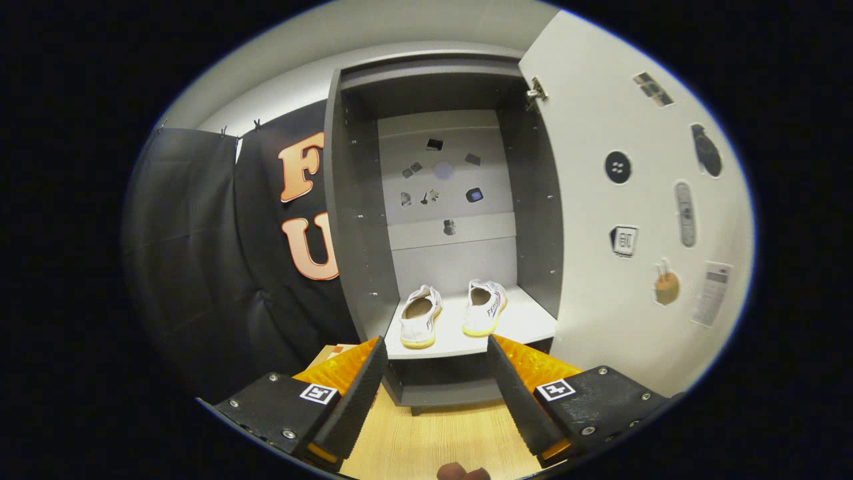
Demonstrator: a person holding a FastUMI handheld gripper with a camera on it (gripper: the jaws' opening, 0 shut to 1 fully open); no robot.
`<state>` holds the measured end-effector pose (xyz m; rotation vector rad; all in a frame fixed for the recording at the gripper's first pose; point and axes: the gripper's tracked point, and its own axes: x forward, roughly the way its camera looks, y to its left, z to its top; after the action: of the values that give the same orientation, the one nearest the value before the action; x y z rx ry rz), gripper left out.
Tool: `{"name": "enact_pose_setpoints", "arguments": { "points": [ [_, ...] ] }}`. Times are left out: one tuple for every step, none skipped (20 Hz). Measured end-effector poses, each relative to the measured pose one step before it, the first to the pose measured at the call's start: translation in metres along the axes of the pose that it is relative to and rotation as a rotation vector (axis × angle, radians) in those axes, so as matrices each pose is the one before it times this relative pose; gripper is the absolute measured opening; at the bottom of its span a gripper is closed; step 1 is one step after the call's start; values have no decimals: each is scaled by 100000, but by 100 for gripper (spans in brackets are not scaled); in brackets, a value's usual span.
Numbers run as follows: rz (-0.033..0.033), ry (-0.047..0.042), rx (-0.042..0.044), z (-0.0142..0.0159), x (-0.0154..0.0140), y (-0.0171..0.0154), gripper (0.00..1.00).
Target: Open the shoe cabinet door, grab the shoes and put them into the shoe cabinet, then close the shoe cabinet door.
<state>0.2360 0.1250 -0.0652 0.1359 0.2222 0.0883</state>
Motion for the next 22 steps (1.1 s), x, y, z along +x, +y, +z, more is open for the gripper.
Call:
{"name": "enact_pose_setpoints", "arguments": {
  "points": [
    [-364, -720, 839, 121, -1905, -476, 93],
    [207, -519, 465, 82, -1948, -442, 93],
    [-133, -963, 108, 135, -1850, -529, 93],
    [-53, -1051, 151, 313, -1830, -629, 93],
    [-102, -855, 574, 118, -1703, -677, 93],
    [402, -461, 849, 117, -1728, -642, 93],
    [134, -498, 908, 176, -1638, -714, 93],
    [-820, -492, 731, 161, -1615, -958, 93],
    [-846, -593, 1206, 207, -1490, -1142, 93],
    [-150, -536, 1173, 215, -1703, -986, 93],
    [-635, -828, 894, 285, -1480, -1186, 93],
    [-974, -348, 147, 169, -1403, -1476, 93],
    [-808, 449, -344, 250, -1040, -1500, 93],
    [-357, 195, -100, 263, -1144, -1232, 93],
    [-86, -237, -304, 399, -1028, -1032, 93],
    [-443, -802, -627, 514, -710, -1269, 94],
    [-488, -1177, -929, 510, -813, -1404, 94],
    [-534, -1171, -539, 404, -563, -1223, 95],
    [-355, -1198, 371, 508, -351, -1402, 95],
    [-648, -657, 1204, 409, -231, -1310, 95],
    [-268, -316, 610, 38, -44, -1174, 95],
    [-700, -1496, -129, 325, 50, -1188, 95]
  ]
}}
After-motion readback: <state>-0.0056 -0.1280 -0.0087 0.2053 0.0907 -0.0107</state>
